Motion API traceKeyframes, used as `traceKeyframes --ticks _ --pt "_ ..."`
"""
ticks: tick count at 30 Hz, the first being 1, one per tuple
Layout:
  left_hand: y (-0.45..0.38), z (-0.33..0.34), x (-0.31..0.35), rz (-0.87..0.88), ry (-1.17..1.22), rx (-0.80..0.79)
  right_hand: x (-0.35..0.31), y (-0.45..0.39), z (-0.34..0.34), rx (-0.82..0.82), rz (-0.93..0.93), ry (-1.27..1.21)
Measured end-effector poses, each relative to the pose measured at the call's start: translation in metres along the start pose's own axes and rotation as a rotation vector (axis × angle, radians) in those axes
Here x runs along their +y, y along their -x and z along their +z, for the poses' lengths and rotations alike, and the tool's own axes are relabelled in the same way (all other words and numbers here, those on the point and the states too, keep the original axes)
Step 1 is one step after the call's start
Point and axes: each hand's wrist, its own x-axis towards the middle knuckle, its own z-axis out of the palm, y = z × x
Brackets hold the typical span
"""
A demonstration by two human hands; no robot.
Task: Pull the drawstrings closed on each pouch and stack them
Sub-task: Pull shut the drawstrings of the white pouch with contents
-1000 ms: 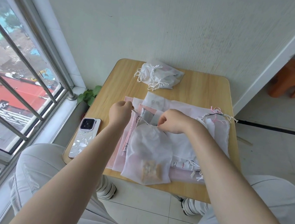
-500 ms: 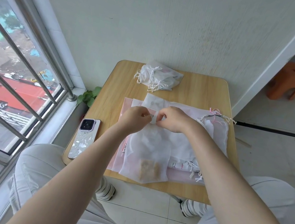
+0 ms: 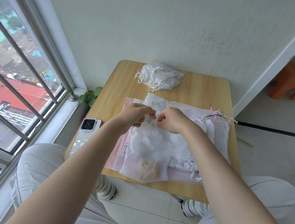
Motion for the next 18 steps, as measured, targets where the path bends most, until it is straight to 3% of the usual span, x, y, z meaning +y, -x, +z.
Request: traceKeyframes --ticks 5,10,12,18 --pt "-0.002 0.001 -0.005 0.015 0.016 -0.042 0.001 -0.003 0.004 0.011 -0.014 -0.037" --pt "-0.009 0.006 -0.016 0.006 -0.096 0.243 0.005 -0.004 0.002 0.009 0.015 -0.258" --pt "-0.011 0.007 -0.019 -0.001 -0.154 0.278 0.007 -0.002 -0.002 0.004 0.03 -0.407" --pt "-0.011 0.009 -0.019 0.012 -0.3 0.1 0.004 -0.007 -0.004 0.105 0.045 -0.616"
